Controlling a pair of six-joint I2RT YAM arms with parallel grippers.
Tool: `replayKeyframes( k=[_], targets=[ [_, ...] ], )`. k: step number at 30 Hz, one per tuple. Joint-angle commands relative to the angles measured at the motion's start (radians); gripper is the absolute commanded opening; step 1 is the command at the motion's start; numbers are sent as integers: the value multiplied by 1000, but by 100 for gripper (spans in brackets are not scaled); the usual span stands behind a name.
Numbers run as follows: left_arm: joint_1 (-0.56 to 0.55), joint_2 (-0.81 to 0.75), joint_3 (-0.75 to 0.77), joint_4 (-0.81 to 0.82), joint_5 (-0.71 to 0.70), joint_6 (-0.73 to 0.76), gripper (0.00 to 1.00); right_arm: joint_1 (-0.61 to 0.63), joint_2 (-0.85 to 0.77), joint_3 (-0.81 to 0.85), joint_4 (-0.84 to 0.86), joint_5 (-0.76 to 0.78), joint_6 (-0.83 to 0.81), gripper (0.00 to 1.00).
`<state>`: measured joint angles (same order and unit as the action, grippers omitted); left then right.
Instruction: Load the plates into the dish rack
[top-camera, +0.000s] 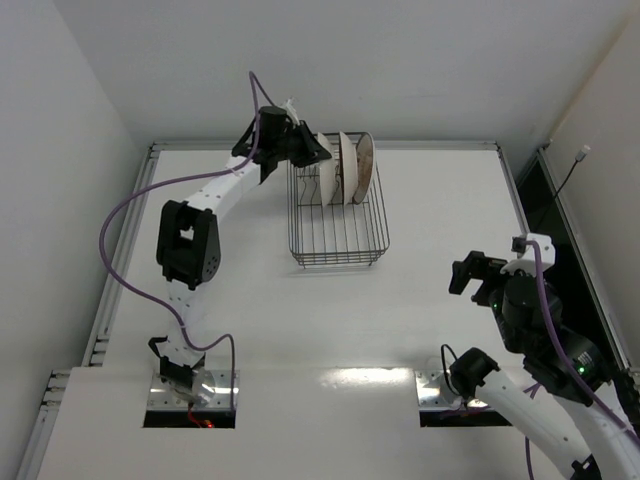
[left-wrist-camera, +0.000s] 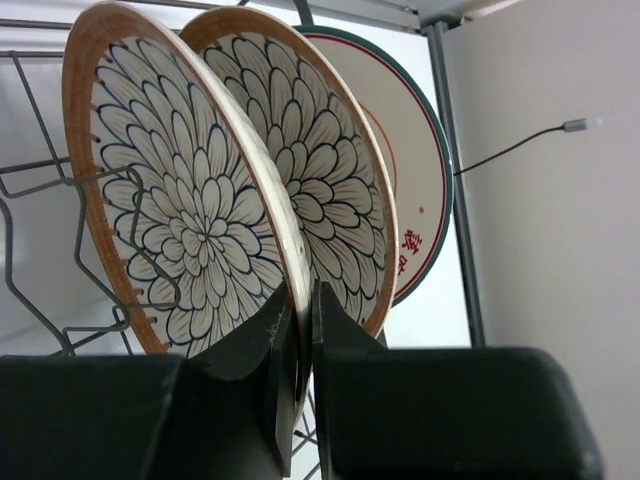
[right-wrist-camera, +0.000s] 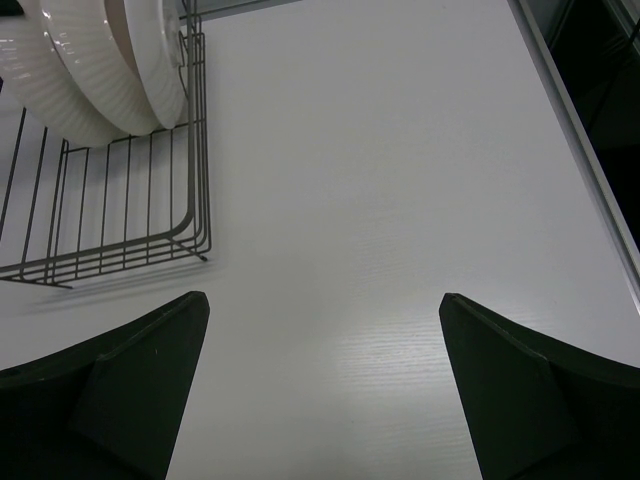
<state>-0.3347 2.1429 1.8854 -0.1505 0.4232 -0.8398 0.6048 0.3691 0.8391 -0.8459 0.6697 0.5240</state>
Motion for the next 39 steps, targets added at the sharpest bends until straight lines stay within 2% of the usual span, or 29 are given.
replayKeyframes(
  k=[1,11,15,17,18,20,23,24,39],
  targets=[
    [-32,-63,95,32,-14,33,0,7,-12,-6,39,-4,-4,100],
    [-86,-20,198,-37,-44,62,1,7,-21,-6,39,-4,-4,100],
    [-95,-11,227,-50,-44,62,36,7,-21,-6,39,-4,-4,100],
    [-106,-11,236,-61,-44,62,46,7,-21,-6,39,-4,-4,100],
    [-106,-11,256,-61,-44,62,60,7,-21,-6,39,-4,-4,100],
    [-116,-11,273,-84,-44,62,67,7,-21,-6,39,-4,-4,100],
    [-116,-11,291,-96,-44,71,97,7,-21,-6,39,-4,-4,100],
    [-116,-11,291,-96,-44,71,100,7,-21,-6,39,5,-4,100],
    [-116,-73,293,-142,-23,82,100,7,-21,-6,39,5,5,100]
  ],
)
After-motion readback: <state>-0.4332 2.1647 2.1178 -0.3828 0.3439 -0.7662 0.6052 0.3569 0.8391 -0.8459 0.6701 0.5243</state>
